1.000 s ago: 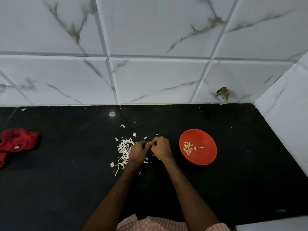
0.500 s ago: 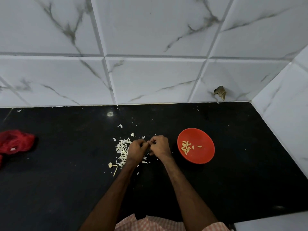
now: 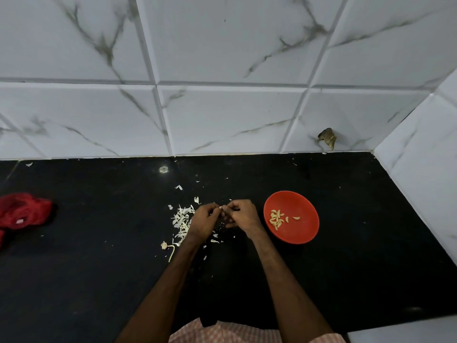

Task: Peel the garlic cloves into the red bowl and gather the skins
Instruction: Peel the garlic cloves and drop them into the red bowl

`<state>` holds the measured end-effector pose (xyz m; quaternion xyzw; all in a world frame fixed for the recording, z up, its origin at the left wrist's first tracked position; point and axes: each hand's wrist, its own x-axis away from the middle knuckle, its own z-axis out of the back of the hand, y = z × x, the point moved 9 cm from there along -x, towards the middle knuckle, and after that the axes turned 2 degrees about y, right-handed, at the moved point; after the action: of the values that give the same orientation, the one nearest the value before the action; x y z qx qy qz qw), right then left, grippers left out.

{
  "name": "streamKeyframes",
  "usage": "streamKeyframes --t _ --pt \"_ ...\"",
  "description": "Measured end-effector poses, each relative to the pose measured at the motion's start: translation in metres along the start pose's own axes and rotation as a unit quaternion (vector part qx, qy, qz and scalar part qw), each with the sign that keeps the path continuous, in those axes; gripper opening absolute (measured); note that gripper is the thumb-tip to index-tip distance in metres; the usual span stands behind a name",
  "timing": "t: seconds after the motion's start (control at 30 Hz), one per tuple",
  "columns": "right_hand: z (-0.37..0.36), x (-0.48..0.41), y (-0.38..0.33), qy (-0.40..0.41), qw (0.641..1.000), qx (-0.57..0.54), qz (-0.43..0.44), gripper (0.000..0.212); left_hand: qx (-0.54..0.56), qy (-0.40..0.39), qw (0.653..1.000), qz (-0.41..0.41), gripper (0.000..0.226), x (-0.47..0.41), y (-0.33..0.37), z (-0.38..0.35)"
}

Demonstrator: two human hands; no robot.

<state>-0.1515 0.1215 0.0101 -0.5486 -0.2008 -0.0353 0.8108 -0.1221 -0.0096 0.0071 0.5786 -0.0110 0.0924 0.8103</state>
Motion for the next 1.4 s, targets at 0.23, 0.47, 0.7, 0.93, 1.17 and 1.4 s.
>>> streamKeyframes --t 0.23,0.47,0.7,0.93,1.17,1.4 --pt "0.003 0.001 -0.005 -0.009 0.999 -0.005 0.032 0.010 -0.016 0.007 0.999 -0.038 0.021 0.000 0.012 0.005" --pt "0.003 0.003 -0.011 0.002 0.998 0.018 0.057 0.010 0.004 0.032 0.999 -0.041 0.024 0.002 0.017 0.014" --pt "0.002 0.005 -0.029 0.019 0.992 -0.008 0.122 0.010 0.015 0.047 0.998 -0.043 0.023 0.002 0.022 0.020" --pt "0.002 0.005 -0.032 0.020 0.992 -0.015 0.127 0.007 0.009 0.048 0.998 -0.039 0.023 0.002 0.023 0.023" --pt "0.009 0.004 -0.027 0.061 0.990 -0.095 0.083 0.009 0.046 0.071 0.996 -0.017 0.033 0.003 0.017 0.028" --pt "0.013 0.002 -0.021 0.089 0.989 -0.105 0.061 0.007 -0.024 0.075 0.996 0.042 0.040 0.003 -0.002 0.031"
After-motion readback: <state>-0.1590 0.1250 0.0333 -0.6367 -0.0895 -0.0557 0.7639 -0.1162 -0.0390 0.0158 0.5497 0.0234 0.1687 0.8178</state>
